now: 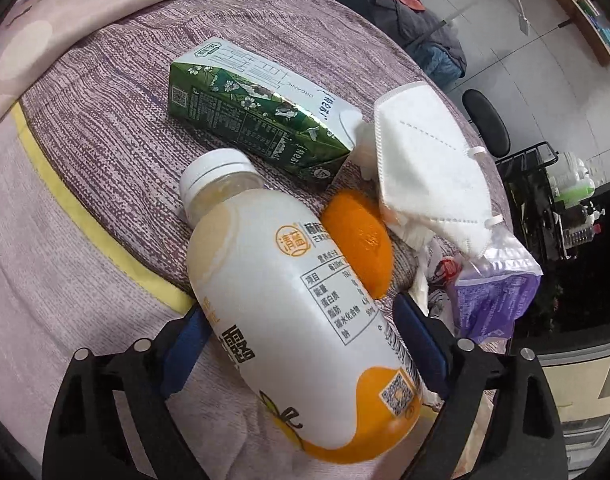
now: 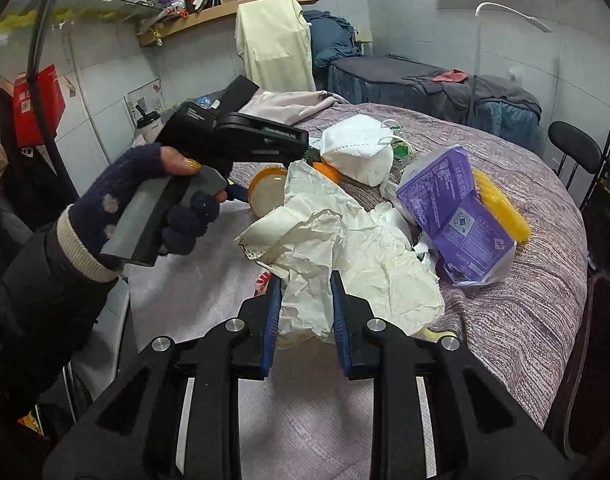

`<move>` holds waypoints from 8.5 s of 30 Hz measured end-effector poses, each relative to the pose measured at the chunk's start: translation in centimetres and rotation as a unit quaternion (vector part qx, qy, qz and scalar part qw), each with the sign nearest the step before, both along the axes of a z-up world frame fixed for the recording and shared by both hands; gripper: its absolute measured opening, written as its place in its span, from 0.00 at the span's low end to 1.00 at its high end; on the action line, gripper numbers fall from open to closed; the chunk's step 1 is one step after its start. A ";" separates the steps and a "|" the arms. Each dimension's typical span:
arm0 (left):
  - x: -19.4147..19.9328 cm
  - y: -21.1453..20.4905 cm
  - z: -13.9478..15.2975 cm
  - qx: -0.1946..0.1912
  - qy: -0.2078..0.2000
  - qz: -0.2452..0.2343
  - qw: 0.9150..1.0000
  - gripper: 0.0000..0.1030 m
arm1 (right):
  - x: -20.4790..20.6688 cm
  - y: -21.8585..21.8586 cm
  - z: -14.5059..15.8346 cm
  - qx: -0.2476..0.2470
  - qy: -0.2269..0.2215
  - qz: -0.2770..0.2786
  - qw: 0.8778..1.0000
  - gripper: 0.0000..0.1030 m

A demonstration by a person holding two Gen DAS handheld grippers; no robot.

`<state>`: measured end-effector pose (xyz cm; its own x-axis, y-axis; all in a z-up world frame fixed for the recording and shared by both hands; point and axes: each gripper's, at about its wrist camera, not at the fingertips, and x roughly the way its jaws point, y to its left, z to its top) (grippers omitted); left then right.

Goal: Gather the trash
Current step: 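Grasp the crumpled white tissue with the right tool while the left tool grasps the juice bottle, then carry the tissue to the brown bin and open the right tool, then move the juice bottle over the bin and open the left tool, then return both tools over the bed toward the remaining trash, then grasp the purple plastic bag with the right tool while the left tool grasps the orange, then carry the purple bag to the bin and open the right tool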

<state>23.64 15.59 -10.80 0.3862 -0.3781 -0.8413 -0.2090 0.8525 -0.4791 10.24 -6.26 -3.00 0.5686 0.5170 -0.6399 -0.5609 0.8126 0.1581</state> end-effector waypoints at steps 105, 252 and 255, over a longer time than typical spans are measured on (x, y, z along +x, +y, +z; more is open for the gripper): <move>-5.3 -48.4 0.1 0.126 -0.131 -0.416 0.891 0.70 | -8.7 -39.2 -4.4 0.069 -0.042 -0.590 0.803 0.72; -12.0 -32.0 5.5 0.064 -0.257 -0.312 0.912 0.48 | 1.3 -32.1 -5.5 0.071 0.003 -0.426 0.902 0.27; -12.1 -32.8 5.3 0.067 -0.254 -0.323 0.909 0.48 | 2.1 -32.8 -6.4 0.070 0.014 -0.433 0.898 0.27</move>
